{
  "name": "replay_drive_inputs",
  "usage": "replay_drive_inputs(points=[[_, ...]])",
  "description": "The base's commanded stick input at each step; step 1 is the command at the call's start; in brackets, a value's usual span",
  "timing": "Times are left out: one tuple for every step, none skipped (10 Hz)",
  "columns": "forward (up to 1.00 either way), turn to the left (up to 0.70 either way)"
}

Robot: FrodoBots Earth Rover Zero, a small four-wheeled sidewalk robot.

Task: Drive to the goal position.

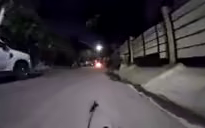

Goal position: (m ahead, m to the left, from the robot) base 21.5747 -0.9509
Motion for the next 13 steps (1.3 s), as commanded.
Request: replay_drive_inputs(points=[[0.7,-0.28],[0.7,-0.35],[0.7,-0.2],[0.7,-0.06],[0.7,0.0],[0.7,0.0],[0.7,0.0],[0.7,0.0],[0.7,0.0],[0.7,0.0],[0.7,0.0],[0.7,0.0],[0.7,0.0]])
